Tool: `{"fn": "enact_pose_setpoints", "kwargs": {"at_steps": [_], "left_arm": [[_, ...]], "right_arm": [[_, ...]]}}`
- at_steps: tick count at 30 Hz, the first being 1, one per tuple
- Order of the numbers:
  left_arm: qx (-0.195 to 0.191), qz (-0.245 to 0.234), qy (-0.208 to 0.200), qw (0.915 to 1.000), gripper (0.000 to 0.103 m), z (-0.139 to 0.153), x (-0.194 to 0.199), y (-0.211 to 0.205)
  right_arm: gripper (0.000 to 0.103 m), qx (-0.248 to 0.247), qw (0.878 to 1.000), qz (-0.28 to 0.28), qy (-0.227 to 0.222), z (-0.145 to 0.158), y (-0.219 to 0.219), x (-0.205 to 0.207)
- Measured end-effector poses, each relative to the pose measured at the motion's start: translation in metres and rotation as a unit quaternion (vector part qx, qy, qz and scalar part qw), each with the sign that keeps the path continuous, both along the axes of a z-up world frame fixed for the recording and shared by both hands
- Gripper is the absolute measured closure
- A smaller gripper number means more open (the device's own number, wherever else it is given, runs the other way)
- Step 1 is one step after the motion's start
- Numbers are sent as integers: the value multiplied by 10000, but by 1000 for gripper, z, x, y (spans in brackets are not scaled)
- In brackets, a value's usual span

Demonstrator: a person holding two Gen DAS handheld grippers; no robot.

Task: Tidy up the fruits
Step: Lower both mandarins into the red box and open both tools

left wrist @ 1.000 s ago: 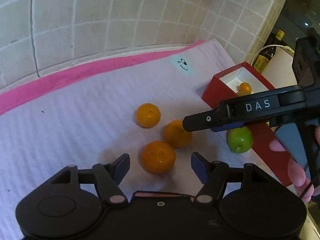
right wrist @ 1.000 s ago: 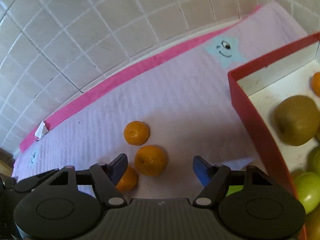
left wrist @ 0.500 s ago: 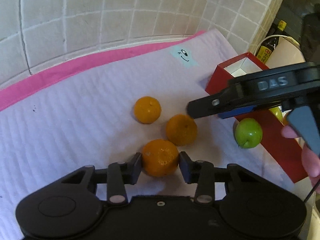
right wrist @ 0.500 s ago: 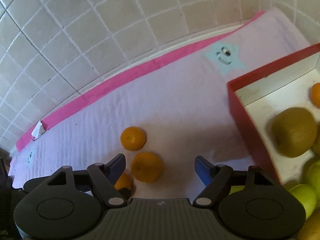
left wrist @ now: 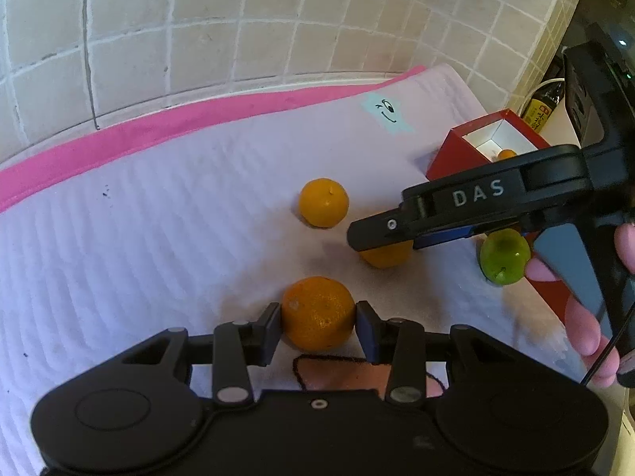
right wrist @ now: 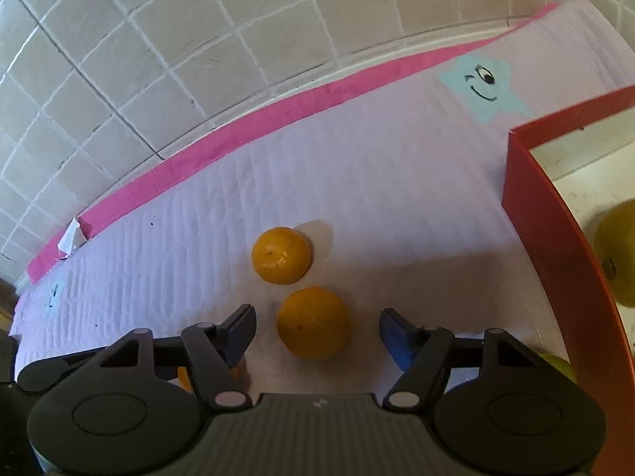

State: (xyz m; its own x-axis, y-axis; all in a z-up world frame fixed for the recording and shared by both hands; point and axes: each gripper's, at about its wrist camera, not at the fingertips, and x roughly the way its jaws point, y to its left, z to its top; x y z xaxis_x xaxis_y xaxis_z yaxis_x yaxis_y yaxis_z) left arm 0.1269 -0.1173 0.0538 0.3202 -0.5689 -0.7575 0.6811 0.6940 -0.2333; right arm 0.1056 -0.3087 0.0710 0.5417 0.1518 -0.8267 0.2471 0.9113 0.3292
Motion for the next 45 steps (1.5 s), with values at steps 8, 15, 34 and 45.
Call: {"fn": "enact_pose_setpoints", "kwargs": {"at_steps": [8,15,34,45], "left_arm": [[2,32,-2,10000,55,-1,1,-1],[46,68,-147,9999,56,14,-12,0],[-591,-430,-1002,9923,56,98,-87,-77],[-838,-1270,-1018,9831,56,116,-105,-188]], "right_arm": [[60,68,9999,94,-94,0,-5,-1],[61,241,9988,126,-417,23,-8,-23],[61,91,9770,-1264,-1713,129,-130,-186],[61,-253,9609,-2125,-1758,133,-212,-265]]}}
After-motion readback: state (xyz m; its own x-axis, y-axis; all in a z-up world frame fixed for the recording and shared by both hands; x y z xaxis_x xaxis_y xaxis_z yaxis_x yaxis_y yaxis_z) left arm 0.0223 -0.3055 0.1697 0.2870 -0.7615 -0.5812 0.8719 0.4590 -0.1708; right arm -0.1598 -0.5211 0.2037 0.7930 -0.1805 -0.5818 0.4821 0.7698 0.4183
